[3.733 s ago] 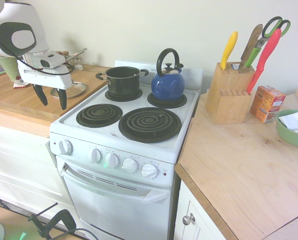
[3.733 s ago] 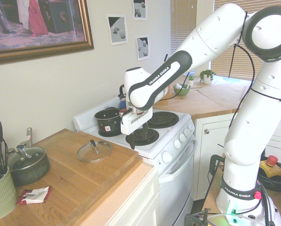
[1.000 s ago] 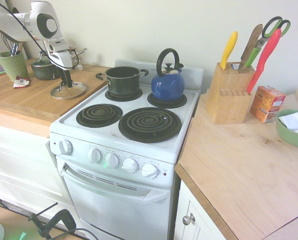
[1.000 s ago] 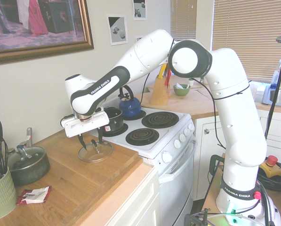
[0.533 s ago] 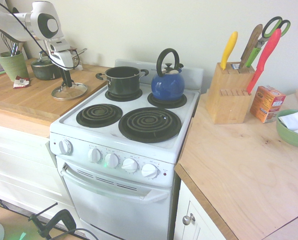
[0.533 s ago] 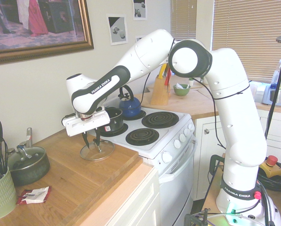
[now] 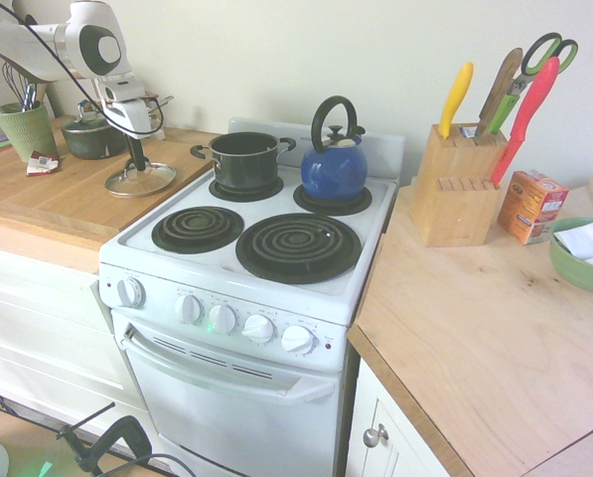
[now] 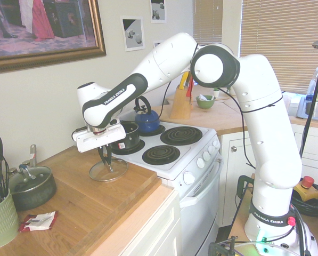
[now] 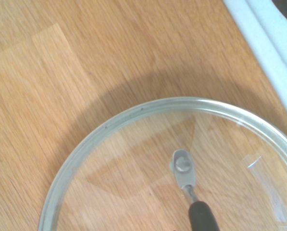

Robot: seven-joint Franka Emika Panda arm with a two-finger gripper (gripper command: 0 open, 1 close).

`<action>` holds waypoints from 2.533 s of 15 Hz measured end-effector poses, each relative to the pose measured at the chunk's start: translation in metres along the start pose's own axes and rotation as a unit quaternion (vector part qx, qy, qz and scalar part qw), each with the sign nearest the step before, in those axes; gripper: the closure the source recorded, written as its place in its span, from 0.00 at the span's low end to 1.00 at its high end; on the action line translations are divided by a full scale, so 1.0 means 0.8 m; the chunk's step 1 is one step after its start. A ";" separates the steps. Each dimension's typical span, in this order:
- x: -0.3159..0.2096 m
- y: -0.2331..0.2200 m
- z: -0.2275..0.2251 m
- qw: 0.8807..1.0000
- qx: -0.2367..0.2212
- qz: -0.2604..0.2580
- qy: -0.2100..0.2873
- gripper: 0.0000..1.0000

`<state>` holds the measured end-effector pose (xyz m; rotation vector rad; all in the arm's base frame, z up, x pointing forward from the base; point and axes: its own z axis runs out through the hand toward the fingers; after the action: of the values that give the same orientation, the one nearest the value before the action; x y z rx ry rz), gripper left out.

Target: Cover the lid of the pot

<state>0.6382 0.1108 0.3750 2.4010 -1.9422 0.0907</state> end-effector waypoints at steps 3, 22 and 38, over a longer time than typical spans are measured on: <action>0.000 0.000 -0.001 1.000 0.001 0.000 -0.001 1.00; 0.276 0.004 -0.166 0.994 0.064 0.090 0.016 1.00; 0.336 -0.078 -0.097 0.993 0.043 0.109 0.011 1.00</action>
<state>0.7541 -0.1319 0.4734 2.2156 -2.2274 0.2115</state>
